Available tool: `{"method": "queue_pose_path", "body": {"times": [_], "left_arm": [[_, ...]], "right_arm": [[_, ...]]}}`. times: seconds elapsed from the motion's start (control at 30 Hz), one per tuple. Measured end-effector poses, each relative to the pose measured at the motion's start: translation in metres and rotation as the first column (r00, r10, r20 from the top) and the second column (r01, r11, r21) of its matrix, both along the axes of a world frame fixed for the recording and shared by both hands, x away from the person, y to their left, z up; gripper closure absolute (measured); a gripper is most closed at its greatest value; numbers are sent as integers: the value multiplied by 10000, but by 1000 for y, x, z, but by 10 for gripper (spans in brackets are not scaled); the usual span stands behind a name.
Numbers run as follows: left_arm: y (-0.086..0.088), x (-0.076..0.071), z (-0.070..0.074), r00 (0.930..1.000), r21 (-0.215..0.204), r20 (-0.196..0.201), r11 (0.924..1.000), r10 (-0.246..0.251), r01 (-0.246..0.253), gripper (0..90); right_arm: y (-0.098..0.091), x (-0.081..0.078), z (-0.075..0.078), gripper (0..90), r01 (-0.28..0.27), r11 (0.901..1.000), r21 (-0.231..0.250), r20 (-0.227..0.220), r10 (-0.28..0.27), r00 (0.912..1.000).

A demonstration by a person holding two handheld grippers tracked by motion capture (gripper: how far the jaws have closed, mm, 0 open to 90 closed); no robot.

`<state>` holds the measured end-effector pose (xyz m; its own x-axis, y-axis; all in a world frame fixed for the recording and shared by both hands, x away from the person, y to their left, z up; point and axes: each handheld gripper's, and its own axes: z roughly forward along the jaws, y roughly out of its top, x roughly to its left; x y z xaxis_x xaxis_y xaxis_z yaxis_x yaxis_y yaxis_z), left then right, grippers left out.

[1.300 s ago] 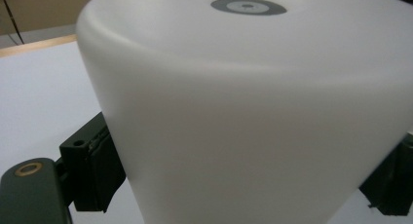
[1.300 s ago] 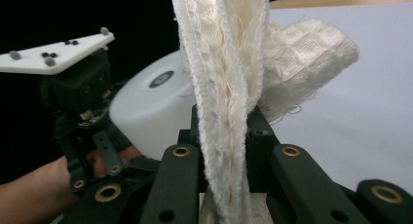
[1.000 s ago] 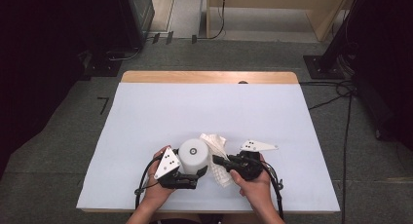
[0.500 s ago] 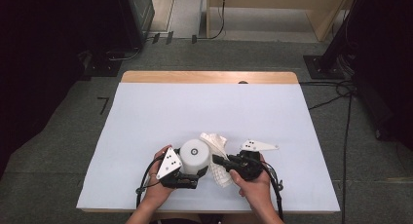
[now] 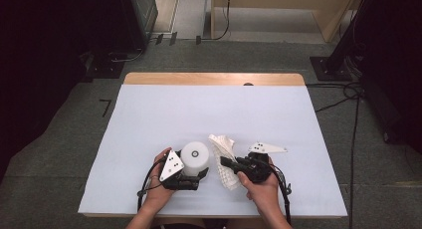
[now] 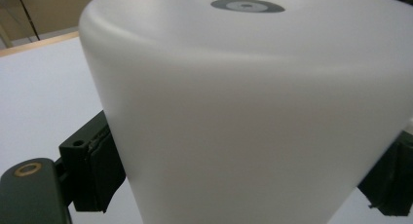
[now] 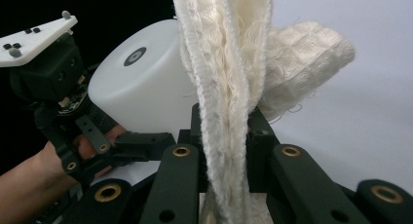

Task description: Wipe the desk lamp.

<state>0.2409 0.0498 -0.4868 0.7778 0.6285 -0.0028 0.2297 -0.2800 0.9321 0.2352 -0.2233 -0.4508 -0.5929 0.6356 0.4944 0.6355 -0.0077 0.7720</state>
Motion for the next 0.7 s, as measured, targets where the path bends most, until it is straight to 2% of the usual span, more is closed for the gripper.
{"method": "queue_pose_path", "body": {"times": [0.07,0.2,0.27,0.3,0.37,0.43,0.5,0.57,0.6,0.63,0.7], "left_arm": [[2,1,-1,9999,-173,-119,9998,26,-28,84],[2,-1,0,9997,-261,-204,9995,164,-170,72],[4,-3,3,9985,-496,-293,9976,472,-486,10],[5,-4,4,9980,-488,-269,9971,572,-584,0],[7,-7,6,9963,-433,-182,9954,845,-852,0],[6,-9,7,9937,-458,-355,9931,1061,-1077,0],[0,-14,7,9878,-460,-482,9876,1478,-1500,0],[-10,-20,7,9760,-150,-214,9761,2165,-2169,0],[-16,-23,6,9677,114,15,9677,2519,-2519,0],[-20,-24,6,9612,222,12,9610,2758,-2757,0],[-27,-25,4,9525,311,-142,9522,3043,-3038,2]], "right_arm": [[1,0,-1,792,-24,10000,-19,-40,24,10000],[2,0,-3,792,-36,10000,-47,-92,36,10000],[1,0,-2,792,3,10000,-38,-62,-3,10000],[0,0,-2,792,2,10000,-20,28,-2,10000],[0,-1,-1,791,62,10000,20,-63,-62,10000],[-1,0,-1,791,113,9999,9,-28,-113,9999],[0,-1,-2,792,128,9999,-1,-76,-128,9999],[0,-1,-2,791,103,9999,-60,-5,-103,9999],[1,-1,-2,791,99,9999,-65,-36,-100,9999],[1,-1,-2,791,99,9999,-65,-8,-99,10000],[2,-2,-3,791,124,9998,-150,-15,-125,9999]]}}
